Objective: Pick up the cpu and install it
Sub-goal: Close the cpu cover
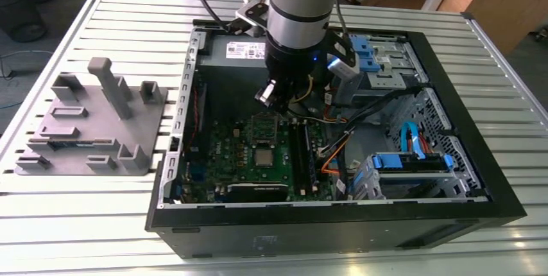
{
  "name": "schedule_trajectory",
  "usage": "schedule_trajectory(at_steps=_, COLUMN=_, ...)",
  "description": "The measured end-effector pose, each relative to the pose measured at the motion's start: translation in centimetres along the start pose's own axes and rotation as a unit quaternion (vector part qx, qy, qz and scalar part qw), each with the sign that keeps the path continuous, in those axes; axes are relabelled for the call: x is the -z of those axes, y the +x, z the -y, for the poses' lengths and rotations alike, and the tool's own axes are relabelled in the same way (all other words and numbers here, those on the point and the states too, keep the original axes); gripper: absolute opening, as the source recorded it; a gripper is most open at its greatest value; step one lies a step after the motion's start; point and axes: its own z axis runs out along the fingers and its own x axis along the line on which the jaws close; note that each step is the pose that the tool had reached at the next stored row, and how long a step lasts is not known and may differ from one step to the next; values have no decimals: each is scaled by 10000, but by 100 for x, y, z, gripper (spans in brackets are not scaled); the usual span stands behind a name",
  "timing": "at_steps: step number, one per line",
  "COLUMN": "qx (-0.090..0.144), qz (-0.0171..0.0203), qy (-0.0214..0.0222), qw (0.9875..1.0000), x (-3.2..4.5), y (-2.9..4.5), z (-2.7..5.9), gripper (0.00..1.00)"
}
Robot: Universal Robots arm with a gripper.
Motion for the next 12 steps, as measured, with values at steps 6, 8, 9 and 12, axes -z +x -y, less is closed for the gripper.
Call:
schedule_trajectory(at_steps=6, qx=36, qz=8, qy=-9, qw=10000, x=11, y=1, z=0, gripper=13)
schedule_trajectory(at_steps=8, qx=52, qz=10, qy=-11, qw=10000, x=12, y=3, z=0, gripper=13)
schedule_trajectory(at_steps=9, qx=59, qz=12, qy=-12, qw=10000, x=12, y=5, z=-1, gripper=13)
schedule_trajectory(at_steps=12, qx=83, qz=18, qy=-16, qw=10000, x=13, y=10, z=-2, gripper=13)
